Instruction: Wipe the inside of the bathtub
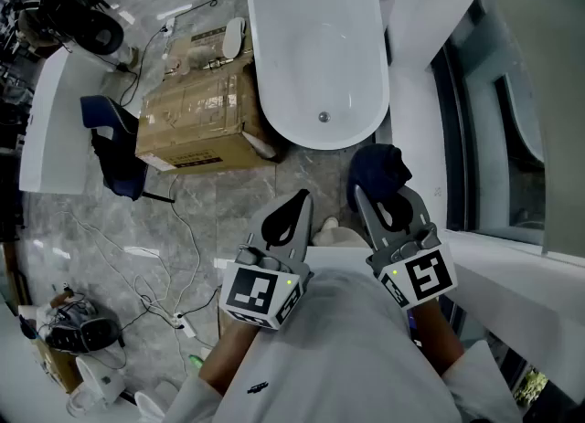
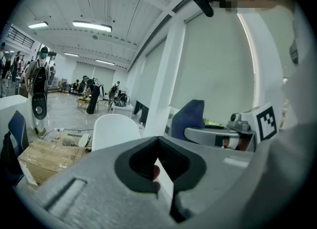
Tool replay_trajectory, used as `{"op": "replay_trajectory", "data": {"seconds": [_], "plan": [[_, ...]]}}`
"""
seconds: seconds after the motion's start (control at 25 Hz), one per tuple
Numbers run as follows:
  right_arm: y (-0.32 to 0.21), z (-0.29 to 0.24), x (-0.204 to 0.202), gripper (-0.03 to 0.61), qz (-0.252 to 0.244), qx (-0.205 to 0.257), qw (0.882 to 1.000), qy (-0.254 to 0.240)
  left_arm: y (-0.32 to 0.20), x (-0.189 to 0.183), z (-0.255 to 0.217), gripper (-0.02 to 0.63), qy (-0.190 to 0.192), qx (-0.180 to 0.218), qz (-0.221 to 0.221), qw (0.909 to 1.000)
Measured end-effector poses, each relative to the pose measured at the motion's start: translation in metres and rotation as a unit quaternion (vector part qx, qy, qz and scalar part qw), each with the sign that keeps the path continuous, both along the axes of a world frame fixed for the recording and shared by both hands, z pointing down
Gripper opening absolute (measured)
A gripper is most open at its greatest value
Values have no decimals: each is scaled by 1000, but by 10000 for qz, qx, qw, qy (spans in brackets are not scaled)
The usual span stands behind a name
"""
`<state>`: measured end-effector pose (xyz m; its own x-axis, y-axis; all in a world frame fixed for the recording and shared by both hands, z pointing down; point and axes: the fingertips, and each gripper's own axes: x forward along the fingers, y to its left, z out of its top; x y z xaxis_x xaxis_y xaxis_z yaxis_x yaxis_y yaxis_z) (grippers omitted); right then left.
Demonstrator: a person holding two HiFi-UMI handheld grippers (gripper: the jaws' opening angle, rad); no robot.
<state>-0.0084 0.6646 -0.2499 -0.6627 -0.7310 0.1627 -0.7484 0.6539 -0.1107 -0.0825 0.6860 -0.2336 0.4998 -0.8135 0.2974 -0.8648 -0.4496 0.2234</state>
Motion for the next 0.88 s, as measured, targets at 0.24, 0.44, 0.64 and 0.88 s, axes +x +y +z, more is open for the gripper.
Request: {"op": "replay_trajectory", "data": {"seconds": [0.24, 0.44, 0.64, 0.88], "plan": [[-1, 1, 4, 58, 5, -40, 10000, -37, -1, 6, -1, 0, 8, -18, 0, 10000], [-7, 3, 12, 58, 216, -215, 9991, -286, -1, 4, 2, 0, -21, -42, -3, 10000], [-11, 4, 22, 60, 334, -234, 9988, -284, -1, 1, 3, 0, -36, -74, -92, 9999], [-20, 9, 32, 59, 471, -299, 9981, -277, -1, -5, 3, 0, 15, -112, -245, 9996]]}}
